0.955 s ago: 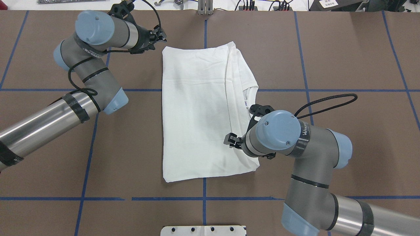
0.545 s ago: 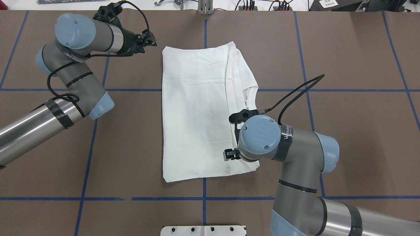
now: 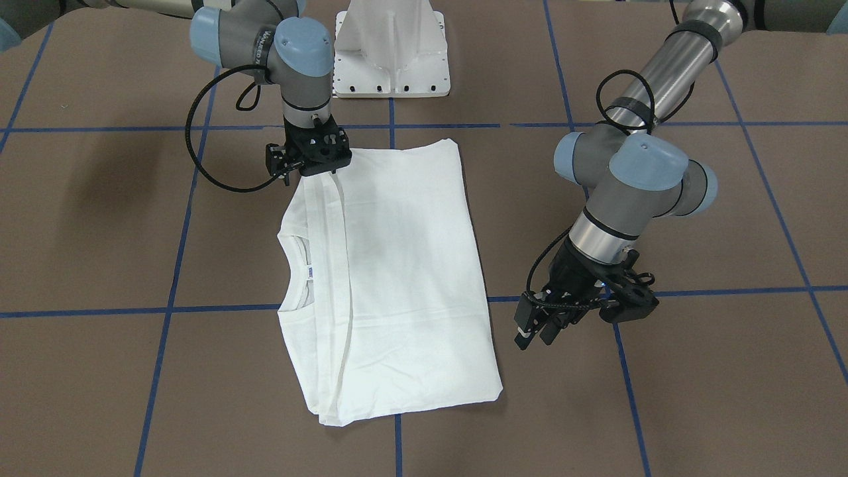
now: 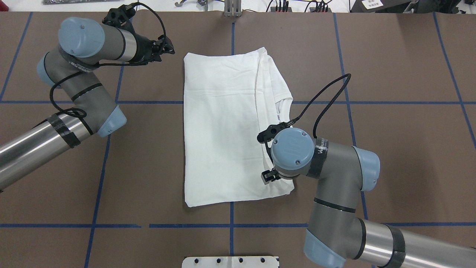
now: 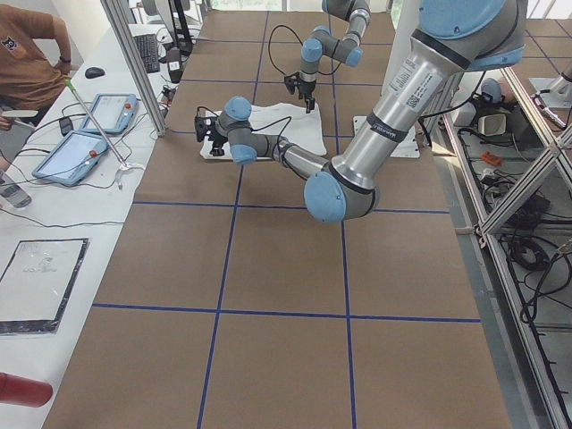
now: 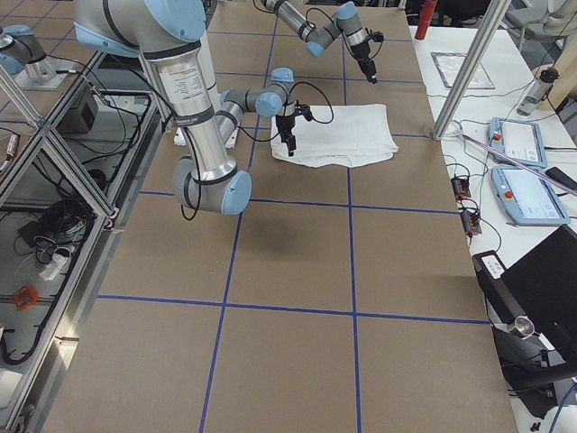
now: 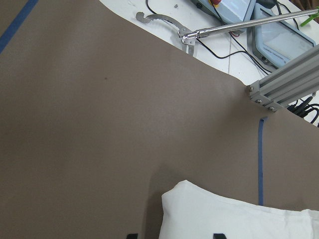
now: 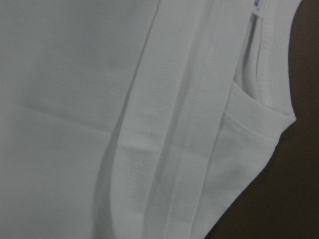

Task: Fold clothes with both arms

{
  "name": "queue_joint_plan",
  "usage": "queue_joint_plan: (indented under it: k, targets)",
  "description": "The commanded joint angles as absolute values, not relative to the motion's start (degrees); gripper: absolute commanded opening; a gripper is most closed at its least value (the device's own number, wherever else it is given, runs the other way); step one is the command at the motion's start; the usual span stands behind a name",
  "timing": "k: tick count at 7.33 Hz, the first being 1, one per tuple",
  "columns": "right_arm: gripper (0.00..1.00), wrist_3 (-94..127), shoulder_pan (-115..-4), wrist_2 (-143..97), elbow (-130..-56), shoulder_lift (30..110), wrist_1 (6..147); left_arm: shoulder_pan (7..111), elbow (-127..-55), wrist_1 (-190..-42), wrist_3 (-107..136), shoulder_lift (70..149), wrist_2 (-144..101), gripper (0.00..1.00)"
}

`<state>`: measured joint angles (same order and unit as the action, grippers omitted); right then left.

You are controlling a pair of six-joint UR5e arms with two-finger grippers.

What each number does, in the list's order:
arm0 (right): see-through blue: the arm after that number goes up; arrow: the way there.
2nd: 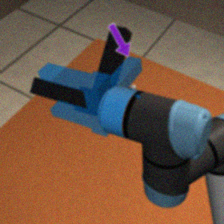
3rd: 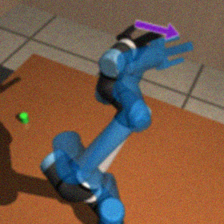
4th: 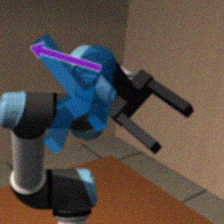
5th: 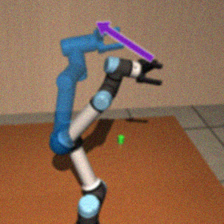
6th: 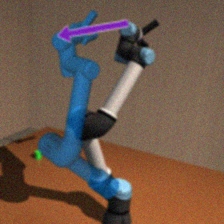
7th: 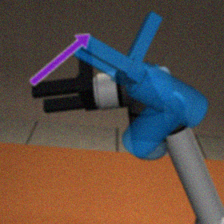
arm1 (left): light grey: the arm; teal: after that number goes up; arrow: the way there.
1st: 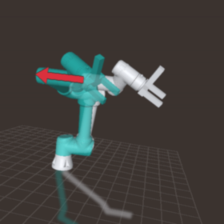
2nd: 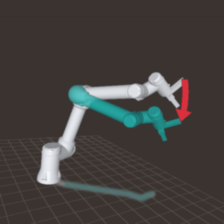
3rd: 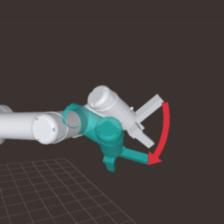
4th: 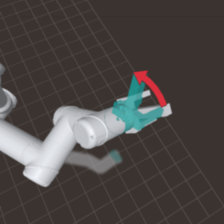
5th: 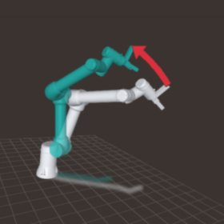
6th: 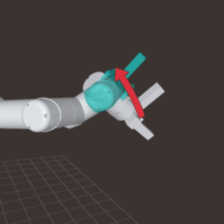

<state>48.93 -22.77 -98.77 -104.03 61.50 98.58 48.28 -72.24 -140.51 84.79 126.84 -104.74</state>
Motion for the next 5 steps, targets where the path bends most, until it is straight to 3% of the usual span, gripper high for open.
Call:
queue_joint_plan:
  k: [1, 3, 5]
  targets:
    - [1.0, 47.82, -25.39, -99.14, -107.2, 66.86, 98.61, 48.34, -72.33, -140.97, 84.73, 126.39, -104.77, 0.59]
    - [1.0, 48.86, -25.49, -98.26, -114.56, 76.86, 98.18, 48.51, -73.91, -140.36, 84.81, 126.3, -104.77, 0.59]
    - [1.0, 64.31, -23.13, -98.26, -114.27, 74.11, 98.09, 48.6, -75.14, -140.27, 84.81, 126.21, -104.77, 0.59]
